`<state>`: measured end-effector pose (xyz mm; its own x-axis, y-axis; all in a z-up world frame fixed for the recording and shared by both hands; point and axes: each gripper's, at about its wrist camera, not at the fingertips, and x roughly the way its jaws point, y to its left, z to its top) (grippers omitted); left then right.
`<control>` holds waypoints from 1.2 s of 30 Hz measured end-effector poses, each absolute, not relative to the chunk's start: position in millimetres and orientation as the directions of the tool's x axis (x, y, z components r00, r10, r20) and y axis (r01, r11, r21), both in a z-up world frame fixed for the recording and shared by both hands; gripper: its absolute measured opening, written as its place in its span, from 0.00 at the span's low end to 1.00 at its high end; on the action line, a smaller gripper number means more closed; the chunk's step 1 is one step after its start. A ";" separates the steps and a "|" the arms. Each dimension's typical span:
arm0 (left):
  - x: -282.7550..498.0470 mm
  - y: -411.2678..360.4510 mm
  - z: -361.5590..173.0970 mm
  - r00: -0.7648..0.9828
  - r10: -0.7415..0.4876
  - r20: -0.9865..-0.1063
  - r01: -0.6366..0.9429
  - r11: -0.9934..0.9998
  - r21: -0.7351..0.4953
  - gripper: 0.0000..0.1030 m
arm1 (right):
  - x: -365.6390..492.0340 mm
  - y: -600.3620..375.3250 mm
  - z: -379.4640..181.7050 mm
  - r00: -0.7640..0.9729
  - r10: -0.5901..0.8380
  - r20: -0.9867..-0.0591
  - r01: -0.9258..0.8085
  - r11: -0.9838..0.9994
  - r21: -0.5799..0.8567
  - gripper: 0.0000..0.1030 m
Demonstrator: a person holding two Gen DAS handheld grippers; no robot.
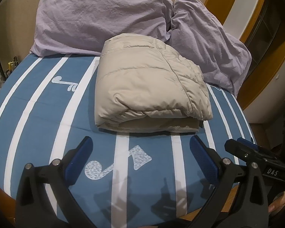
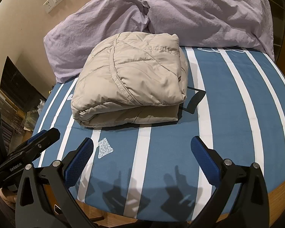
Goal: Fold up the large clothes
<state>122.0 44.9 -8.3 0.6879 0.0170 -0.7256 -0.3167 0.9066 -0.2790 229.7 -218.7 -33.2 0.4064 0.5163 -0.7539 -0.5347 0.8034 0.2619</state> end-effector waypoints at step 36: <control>125.0 39.7 -15.4 0.670 0.013 -0.743 -0.324 0.905 -0.276 0.98 | 230.0 -222.5 -40.5 0.387 0.525 -0.758 -0.538 0.796 0.277 0.99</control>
